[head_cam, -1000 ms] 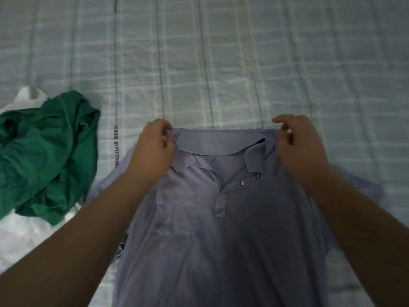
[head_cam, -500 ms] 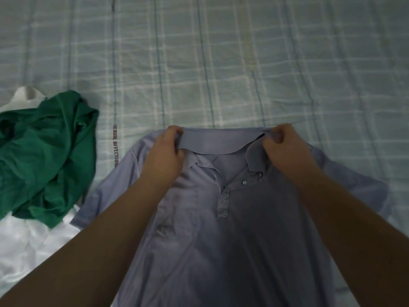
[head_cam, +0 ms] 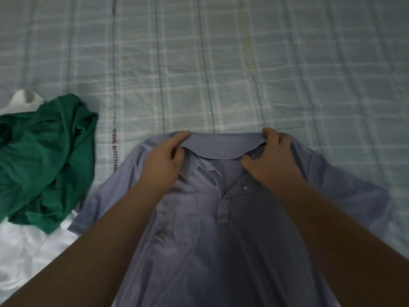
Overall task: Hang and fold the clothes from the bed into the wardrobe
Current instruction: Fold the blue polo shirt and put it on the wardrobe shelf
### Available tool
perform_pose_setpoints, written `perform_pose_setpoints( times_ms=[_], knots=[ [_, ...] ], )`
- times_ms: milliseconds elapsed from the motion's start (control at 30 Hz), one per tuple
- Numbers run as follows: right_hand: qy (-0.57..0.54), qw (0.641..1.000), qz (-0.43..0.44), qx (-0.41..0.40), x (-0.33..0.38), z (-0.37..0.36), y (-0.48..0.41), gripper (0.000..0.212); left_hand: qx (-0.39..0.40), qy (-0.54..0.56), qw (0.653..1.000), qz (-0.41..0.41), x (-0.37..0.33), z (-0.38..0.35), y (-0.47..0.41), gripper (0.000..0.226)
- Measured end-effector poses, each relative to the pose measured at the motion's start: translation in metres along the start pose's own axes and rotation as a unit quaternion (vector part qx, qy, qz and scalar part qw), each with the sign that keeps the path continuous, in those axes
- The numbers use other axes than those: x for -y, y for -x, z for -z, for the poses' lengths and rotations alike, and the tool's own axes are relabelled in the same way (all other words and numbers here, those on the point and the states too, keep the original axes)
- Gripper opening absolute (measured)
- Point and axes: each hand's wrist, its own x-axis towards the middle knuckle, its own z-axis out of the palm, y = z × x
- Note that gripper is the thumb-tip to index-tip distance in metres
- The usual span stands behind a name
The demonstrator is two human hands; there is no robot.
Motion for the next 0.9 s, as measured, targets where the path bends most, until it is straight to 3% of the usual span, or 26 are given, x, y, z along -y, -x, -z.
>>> perform_pose_setpoints(
  times_ms=[100,167,267,500,733,800,900],
  knots=[
    [0.032,0.999,0.004,0.015,0.000,-0.011,-0.001,0.075,-0.011,0.033,0.999,0.023,-0.002,-0.005,-0.003,0.029],
    [-0.027,0.999,-0.020,-0.029,-0.003,-0.013,-0.009,0.053,-0.030,0.074,0.996,0.047,0.000,-0.006,-0.006,0.028],
    [-0.105,0.992,-0.032,-0.061,-0.014,-0.003,-0.022,0.026,-0.037,0.088,0.994,0.057,0.005,-0.002,-0.007,0.043],
    [-0.144,0.987,0.026,-0.063,-0.050,0.013,-0.012,0.052,-0.014,0.152,0.984,0.089,0.015,-0.001,0.003,0.054],
    [-0.084,0.991,0.027,-0.104,-0.072,0.006,0.011,0.050,0.028,0.018,0.999,0.020,0.005,0.001,0.017,0.054],
    [-0.014,0.989,0.065,-0.129,-0.068,0.007,0.014,0.047,-0.001,-0.079,0.997,-0.016,0.001,0.003,0.022,0.050],
    [0.078,0.971,0.171,-0.147,-0.050,0.007,0.014,0.056,-0.080,-0.224,0.965,-0.106,-0.008,0.003,0.022,0.046]
  ],
)
